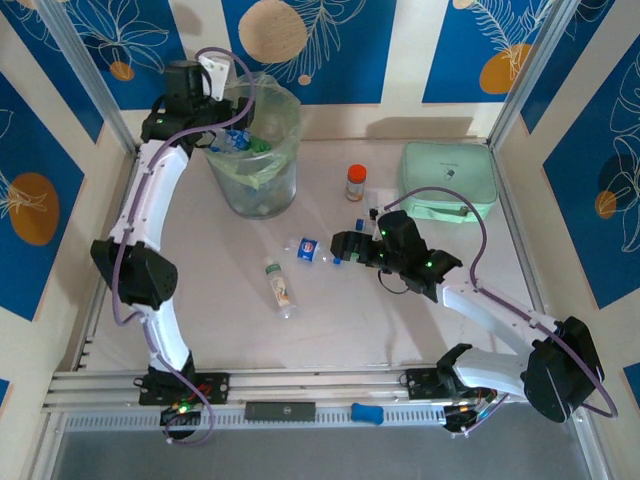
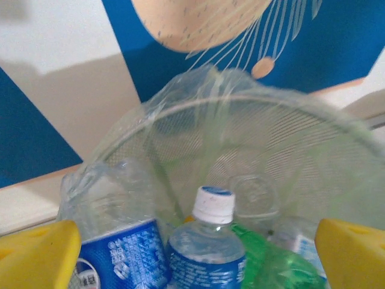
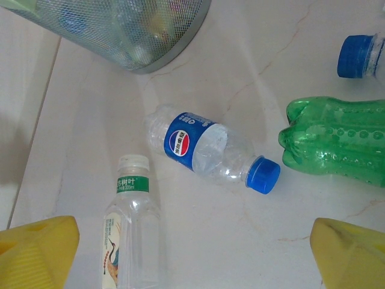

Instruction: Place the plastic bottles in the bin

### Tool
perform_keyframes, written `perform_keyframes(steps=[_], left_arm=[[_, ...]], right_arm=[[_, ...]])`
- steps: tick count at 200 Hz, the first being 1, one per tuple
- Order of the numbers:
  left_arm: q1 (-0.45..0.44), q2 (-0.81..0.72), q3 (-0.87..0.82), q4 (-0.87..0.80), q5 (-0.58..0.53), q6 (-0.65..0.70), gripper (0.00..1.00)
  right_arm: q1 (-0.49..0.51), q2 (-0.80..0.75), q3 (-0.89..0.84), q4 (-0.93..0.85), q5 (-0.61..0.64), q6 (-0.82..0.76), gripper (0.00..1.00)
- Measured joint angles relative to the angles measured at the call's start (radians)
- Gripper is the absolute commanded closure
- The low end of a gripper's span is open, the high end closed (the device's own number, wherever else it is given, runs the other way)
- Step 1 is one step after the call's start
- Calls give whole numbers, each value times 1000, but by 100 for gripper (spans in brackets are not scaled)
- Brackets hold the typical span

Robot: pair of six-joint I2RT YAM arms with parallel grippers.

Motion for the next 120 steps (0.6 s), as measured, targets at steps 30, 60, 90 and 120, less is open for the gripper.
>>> perform_keyframes(steps=[30,60,90,120], left_arm=[[0,-77,-53,29,43,-38,1],[0,-80,-96,57,71,-82,1],[0,-79,-184,79,98,-131,1],[1,-55,-195,90,93,-167,1]], right_arm=[[0,23,0,3,0,0,1],[0,28,0,3,0,0,1],[-1,28,0,3,0,0,1],[-5,27,0,3,0,0,1]])
